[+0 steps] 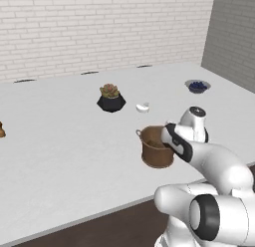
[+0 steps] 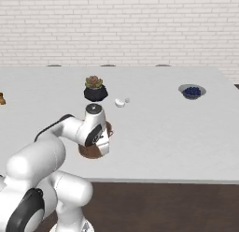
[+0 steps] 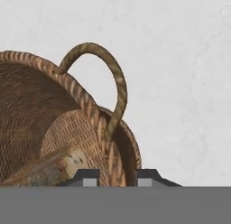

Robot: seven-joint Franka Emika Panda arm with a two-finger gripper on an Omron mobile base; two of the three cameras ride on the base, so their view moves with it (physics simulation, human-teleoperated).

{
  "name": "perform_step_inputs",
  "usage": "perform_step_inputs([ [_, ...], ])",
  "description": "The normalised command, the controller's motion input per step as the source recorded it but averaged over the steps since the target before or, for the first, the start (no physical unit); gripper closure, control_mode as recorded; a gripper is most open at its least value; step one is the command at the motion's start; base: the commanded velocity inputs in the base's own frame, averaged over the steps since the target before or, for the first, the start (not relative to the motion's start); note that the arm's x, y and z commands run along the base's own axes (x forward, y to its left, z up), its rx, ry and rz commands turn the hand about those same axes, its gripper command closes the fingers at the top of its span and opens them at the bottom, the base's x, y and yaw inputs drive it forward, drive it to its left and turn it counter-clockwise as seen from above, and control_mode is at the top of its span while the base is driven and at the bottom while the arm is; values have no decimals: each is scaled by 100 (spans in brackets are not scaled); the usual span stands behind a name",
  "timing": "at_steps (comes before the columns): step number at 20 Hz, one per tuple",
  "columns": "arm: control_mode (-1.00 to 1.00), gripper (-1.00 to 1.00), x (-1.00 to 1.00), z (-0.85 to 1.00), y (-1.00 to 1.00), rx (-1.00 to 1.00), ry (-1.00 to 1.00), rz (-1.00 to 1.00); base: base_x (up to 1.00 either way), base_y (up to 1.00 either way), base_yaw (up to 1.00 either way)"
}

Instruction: Open the cabinet, pick up the bread from the cabinet and place it in the basket. Then move the basket to the dining counter.

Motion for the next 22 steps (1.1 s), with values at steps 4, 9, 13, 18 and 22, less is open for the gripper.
perform_step_inputs([
  [4, -100, -100, 0, 27, 13, -14, 4, 0, 0, 0, 0],
  [9, -100, -100, -9, 89, 5, -19, 3, 0, 0, 0, 0],
  [13, -100, -100, -50, 100, 9, -18, -6, 0, 0, 0, 0],
  [18, -100, -100, -68, 100, 30, -16, -5, 0, 0, 0, 0],
  [22, -100, -100, -78, 98, 39, -15, 0, 0, 0, 0, 0],
])
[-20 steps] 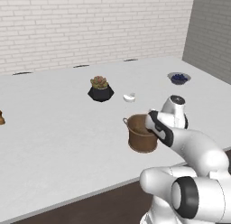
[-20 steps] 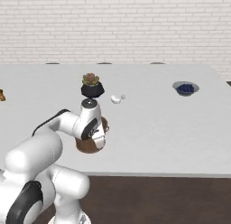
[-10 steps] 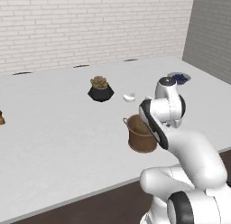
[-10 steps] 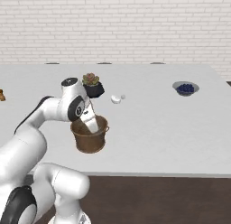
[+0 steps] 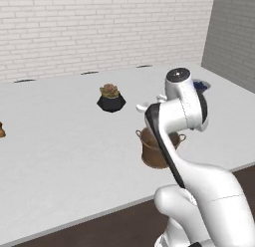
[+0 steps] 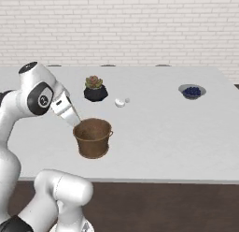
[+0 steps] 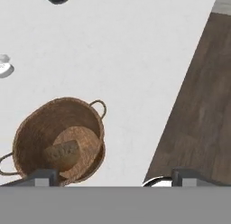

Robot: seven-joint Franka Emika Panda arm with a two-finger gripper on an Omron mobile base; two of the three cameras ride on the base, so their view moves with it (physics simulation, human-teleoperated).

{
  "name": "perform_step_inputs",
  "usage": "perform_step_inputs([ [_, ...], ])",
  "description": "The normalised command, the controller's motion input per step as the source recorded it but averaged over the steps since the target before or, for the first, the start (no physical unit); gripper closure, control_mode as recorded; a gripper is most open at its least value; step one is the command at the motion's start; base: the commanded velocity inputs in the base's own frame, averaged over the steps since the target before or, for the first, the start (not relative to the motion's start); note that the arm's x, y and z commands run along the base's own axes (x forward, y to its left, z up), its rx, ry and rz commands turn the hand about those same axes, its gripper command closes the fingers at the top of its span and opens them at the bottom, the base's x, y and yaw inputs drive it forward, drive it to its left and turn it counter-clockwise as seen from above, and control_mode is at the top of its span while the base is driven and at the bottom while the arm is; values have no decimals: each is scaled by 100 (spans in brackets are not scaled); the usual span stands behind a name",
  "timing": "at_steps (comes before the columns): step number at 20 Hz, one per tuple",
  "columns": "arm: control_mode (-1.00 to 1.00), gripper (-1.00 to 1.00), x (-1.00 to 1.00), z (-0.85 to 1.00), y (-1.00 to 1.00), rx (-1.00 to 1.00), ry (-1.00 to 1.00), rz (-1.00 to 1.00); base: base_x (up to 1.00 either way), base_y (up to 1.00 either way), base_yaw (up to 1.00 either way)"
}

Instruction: Open the cabinet, pick up the bread from the cabinet and place it in the basket. Then move the basket to the dining counter.

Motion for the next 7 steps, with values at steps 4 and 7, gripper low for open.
perform_step_inputs([
  [4, -100, -100, -91, 68, 54, -12, 0, 3, 0, 0, 0],
  [7, -100, -100, -65, 49, 74, -21, 0, 7, 0, 0, 0],
])
